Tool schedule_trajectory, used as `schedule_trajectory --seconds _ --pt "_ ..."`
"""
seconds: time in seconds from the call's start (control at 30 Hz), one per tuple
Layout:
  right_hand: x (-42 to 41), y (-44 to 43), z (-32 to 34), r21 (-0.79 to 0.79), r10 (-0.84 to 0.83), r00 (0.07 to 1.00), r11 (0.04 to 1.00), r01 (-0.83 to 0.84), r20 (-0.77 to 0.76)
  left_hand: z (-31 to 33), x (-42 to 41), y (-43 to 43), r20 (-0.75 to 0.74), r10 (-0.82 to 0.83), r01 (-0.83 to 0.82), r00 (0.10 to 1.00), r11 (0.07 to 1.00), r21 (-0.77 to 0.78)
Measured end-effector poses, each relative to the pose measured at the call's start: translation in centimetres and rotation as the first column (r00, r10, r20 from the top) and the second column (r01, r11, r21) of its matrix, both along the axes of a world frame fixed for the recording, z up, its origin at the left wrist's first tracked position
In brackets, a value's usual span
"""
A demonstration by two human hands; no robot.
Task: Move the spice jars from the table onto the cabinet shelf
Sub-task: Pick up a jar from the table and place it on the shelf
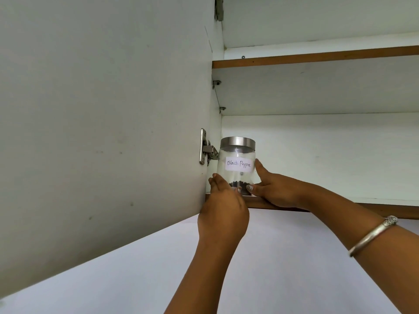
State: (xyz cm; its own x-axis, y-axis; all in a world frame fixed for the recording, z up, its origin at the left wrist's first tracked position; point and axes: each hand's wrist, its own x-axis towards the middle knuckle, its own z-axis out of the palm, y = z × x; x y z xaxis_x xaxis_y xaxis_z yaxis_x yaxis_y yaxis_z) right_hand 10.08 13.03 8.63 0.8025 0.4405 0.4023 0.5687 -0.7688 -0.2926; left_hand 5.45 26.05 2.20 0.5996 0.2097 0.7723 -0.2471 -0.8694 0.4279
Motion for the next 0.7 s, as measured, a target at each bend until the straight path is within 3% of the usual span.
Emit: schedule_trajectory --seconds 0.23,0.43,0.57,0.7 --pt "-1.5 0.7 -0.4 -0.082 -0.140 0.990 0.987 0.140 0.000 -0.1 -0.9 -0.1 -0.061 -0.024 0.025 0.998 1.000 0.014" --pt "-3.2 0.3 -2.3 -0.180 -0.323 0.909 0.910 0.375 0.263 -0.9 -2.5 -0.2 -0.117 -0.127 0.129 0.985 0.992 0.008" --pt "-4.8 0.0 -3.9 -0.212 -0.303 0.855 0.884 0.418 0.422 -1.9 -3.8 -0.5 -0.130 -0.224 0.226 0.966 0.974 0.002" --pt "-7.3 -0.5 -5.8 -0.246 -0.237 0.878 0.900 0.360 0.417 -3.2 -4.9 -1.5 -0.111 -0.335 0.340 0.936 0.940 0.027"
